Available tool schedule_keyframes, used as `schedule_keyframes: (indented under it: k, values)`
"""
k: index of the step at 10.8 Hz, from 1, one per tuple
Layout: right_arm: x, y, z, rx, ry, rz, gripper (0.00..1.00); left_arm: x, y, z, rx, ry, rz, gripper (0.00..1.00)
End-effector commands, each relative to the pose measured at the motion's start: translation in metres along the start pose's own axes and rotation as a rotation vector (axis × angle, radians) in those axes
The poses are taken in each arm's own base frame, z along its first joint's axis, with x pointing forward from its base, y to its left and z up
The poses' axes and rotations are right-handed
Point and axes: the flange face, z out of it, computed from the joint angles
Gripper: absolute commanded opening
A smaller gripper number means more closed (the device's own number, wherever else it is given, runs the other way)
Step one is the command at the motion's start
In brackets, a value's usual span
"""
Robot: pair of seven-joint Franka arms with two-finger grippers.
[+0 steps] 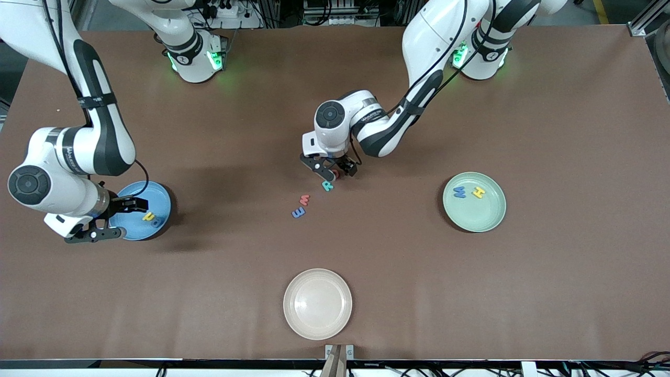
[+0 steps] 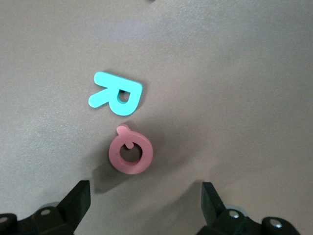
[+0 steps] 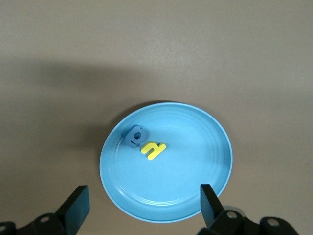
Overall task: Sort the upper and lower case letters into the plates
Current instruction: 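Grasp the pink capital Q with the left gripper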
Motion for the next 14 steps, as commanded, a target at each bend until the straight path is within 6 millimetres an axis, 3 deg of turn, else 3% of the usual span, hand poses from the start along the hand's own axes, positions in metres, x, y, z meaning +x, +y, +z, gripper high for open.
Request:
schedule_keyframes:
  k: [1,4,11,14]
  values:
    - [0.002,0.011,-0.008,-0.017,0.016,-0.039,1.00,0.006,-0.004,0.011,-0.003,0.011,-0.038,0.95]
    - [0.003,0.013,-0.005,-0.002,0.010,-0.017,1.00,0.009,-0.005,0.010,-0.013,0.011,-0.121,0.64]
    - [0.004,0.006,-0.005,0.000,0.009,0.015,1.00,0.029,-0.020,-0.004,-0.028,0.047,-0.197,0.61]
    - [0.006,0.000,-0.005,0.002,0.010,0.057,1.00,0.029,-0.020,-0.002,-0.027,0.041,-0.198,0.51]
